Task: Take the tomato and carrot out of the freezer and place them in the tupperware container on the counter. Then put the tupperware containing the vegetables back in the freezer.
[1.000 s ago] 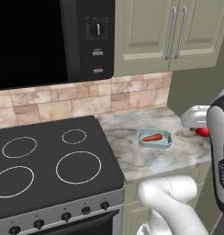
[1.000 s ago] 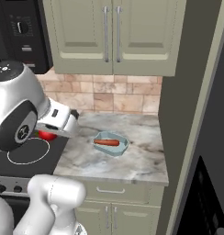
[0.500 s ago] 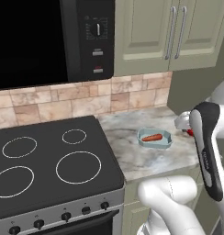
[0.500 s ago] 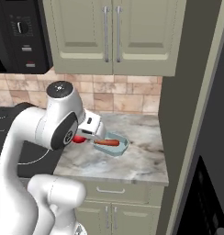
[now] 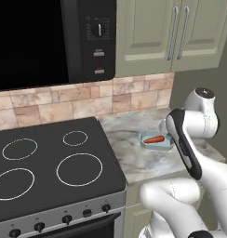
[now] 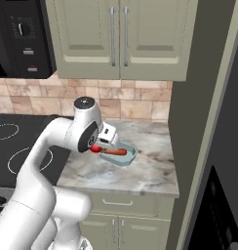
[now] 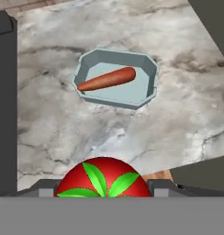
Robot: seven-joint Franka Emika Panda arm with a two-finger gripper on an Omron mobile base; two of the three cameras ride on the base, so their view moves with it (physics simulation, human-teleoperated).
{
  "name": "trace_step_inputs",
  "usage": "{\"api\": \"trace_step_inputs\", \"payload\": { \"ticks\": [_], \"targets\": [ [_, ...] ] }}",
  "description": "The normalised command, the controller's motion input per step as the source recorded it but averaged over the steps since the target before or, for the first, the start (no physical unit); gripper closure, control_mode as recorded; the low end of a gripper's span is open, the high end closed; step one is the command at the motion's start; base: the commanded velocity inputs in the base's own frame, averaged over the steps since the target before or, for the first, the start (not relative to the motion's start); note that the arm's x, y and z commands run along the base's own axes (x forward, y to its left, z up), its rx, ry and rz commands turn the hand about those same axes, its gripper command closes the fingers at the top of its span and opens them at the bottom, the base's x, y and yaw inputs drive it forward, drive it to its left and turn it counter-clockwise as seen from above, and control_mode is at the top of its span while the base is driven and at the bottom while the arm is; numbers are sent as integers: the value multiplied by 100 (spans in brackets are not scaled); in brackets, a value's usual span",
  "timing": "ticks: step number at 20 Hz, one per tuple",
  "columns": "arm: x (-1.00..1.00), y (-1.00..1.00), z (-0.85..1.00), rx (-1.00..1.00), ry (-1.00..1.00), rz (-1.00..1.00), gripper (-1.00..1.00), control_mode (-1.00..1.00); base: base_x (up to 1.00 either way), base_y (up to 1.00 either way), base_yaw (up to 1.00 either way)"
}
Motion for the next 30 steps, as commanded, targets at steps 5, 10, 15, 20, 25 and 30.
{"api": "trace_step_inputs", "payload": {
  "ticks": [5,10,15,20,25,30],
  "targets": [
    [89,-2,-52,0,10,-2,100,-100,0,0,0],
    [85,-17,-41,0,8,-3,100,-100,0,0,0],
    [67,-37,-36,0,6,-3,100,-100,0,0,0],
    [51,-26,-46,0,7,-3,100,-100,0,0,0],
    [42,-3,-49,0,8,-2,100,-100,0,0,0],
    [31,0,-36,0,4,-3,100,-100,0,0,0]
  ]
}}
